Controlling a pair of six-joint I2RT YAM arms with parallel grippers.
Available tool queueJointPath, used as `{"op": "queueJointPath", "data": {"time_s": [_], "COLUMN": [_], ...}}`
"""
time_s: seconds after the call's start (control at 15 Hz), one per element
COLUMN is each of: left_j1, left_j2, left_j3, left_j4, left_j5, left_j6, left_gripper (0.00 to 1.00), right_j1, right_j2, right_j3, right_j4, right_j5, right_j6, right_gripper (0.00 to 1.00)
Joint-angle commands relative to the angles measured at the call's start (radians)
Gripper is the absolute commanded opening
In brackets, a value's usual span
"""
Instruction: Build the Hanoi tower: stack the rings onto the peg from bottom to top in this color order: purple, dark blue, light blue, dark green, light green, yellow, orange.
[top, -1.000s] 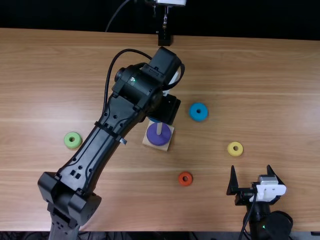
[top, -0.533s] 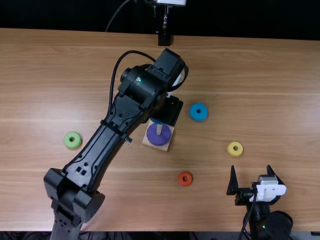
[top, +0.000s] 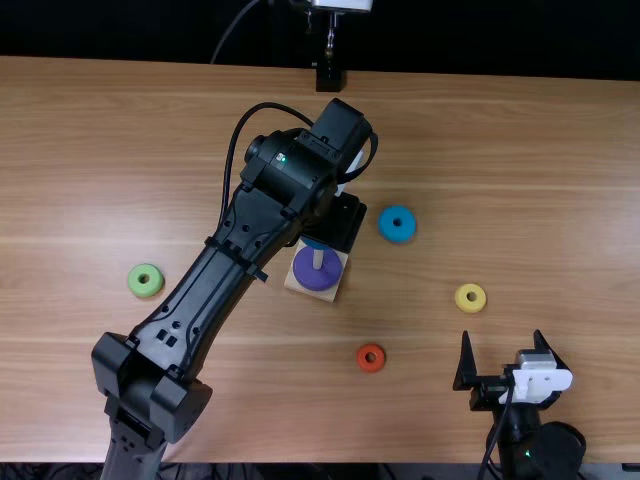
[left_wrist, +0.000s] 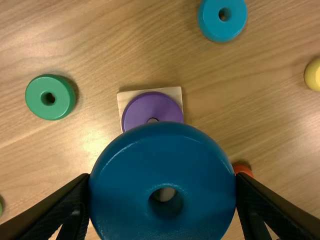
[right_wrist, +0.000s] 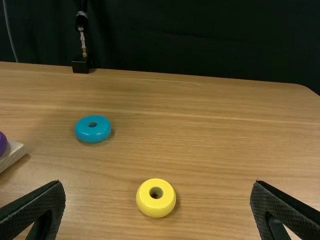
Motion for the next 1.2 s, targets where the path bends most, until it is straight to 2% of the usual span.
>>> {"op": "queueJointPath", "data": {"time_s": [0.0, 0.13, 0.2, 0.33, 0.4, 0.53, 1.0, 1.07, 1.13], "left_j1": [-0.007, -0.007, -0.007, -0.007, -0.007, -0.007, 0.021, 0.039, 0.067], "left_j2": [0.012, 0.012, 0.012, 0.012, 0.012, 0.012, -0.039, -0.086, -0.123], "left_j3": [0.012, -0.008, -0.009, -0.009, -0.011, -0.02, -0.032, -0.034, -0.055], "left_j4": [-0.003, -0.003, -0.001, -0.005, -0.008, -0.051, -0.025, 0.003, 0.041], "left_j5": [0.01, 0.01, 0.01, 0.012, 0.014, 0.016, 0.008, -0.003, -0.001], "left_j6": [-0.011, -0.011, -0.011, -0.009, -0.009, -0.011, -0.007, -0.007, -0.007], "left_gripper": [0.03, 0.18, 0.34, 0.89, 1.0, 1.0, 1.0, 1.0, 1.0], "right_j1": [-0.009, -0.009, -0.009, -0.009, -0.009, -0.009, -0.009, -0.009, -0.009], "right_j2": [-0.013, -0.013, -0.013, -0.013, -0.013, -0.013, -0.013, -0.013, -0.013], "right_j3": [-0.05, -0.05, -0.05, -0.05, -0.05, -0.05, -0.05, -0.05, -0.05], "right_j4": [-0.076, -0.076, -0.076, -0.076, -0.076, -0.076, -0.076, -0.076, -0.076], "right_j5": [-0.005, -0.005, -0.007, -0.005, -0.005, -0.007, -0.005, -0.007, -0.007], "right_j6": [-0.002, 0.0, -0.002, 0.0, -0.002, 0.0, -0.002, -0.002, -0.002], "right_gripper": [1.0, 1.0, 1.0, 1.0, 1.0, 1.0, 1.0, 1.0, 1.0]}}
